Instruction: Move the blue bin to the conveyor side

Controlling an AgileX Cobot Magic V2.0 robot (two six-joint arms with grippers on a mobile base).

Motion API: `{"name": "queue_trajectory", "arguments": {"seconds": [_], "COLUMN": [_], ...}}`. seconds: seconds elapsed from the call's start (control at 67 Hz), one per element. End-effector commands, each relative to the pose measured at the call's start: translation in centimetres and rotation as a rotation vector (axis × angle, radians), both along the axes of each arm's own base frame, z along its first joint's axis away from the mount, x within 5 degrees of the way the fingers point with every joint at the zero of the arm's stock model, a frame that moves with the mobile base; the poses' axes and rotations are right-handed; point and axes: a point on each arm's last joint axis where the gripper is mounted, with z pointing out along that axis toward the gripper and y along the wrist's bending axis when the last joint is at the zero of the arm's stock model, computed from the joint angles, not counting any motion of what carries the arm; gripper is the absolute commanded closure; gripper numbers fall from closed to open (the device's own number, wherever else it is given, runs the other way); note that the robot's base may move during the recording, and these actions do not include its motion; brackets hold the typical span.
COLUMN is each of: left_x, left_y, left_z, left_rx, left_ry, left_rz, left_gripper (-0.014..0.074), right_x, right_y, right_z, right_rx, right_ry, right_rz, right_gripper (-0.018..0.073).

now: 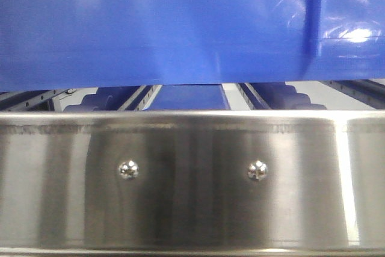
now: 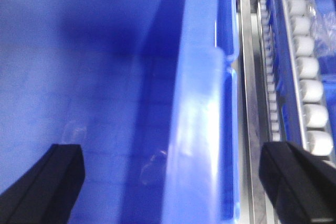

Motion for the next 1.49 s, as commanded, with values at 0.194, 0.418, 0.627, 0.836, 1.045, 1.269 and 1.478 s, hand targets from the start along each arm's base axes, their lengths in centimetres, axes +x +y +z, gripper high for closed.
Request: {"name": "queue_trajectory", "arguments": {"seconds": [0.194,0.418,0.627,0.836,1.045,1.269,1.478], "left_x": [1.0,1.7,1.8,1.8,1.8,1.9,1.9], "left_y": [1.1,0.9,0.9,0.9,0.9,0.9,0.9], "left_z": [-0.8,-1.5,-1.4,-1.4,-1.4,-1.3,-1.3], "left_rx": [-0.039,-0.049,-0.049,-0.049,-0.049,-0.049,-0.044], "left_ry": [0.042,0.062,0.053,0.053,0.048,0.035,0.040], "left_rz": [-0.018,-0.034,-0.034,-0.034,-0.034,-0.032,-0.031], "left_gripper": [0.0059,0.0059,0.0059,0.0059,0.0085,0.0430,0.0592], "right_x": [-0.2,-0.2,0.0,0.8,0.9,1.6,1.7], "right_y": [0.0,-0.1,0.0,0.3,0.3,0.5,0.6], "right_z": [0.3,0.3,0.1,-0.6,-0.7,-2.3,-3.4], "right_rx": [0.006,0.004,0.002,-0.008,-0.008,-0.034,-0.047], "right_ry": [-0.020,-0.020,-0.014,0.011,0.013,0.066,0.101], "right_rz": [-0.001,-0.002,-0.002,-0.002,-0.002,-0.003,-0.003], "right_gripper": [0.0000,0.0000,0.0000,0.0000,0.0025,0.0411,0.0629]}}
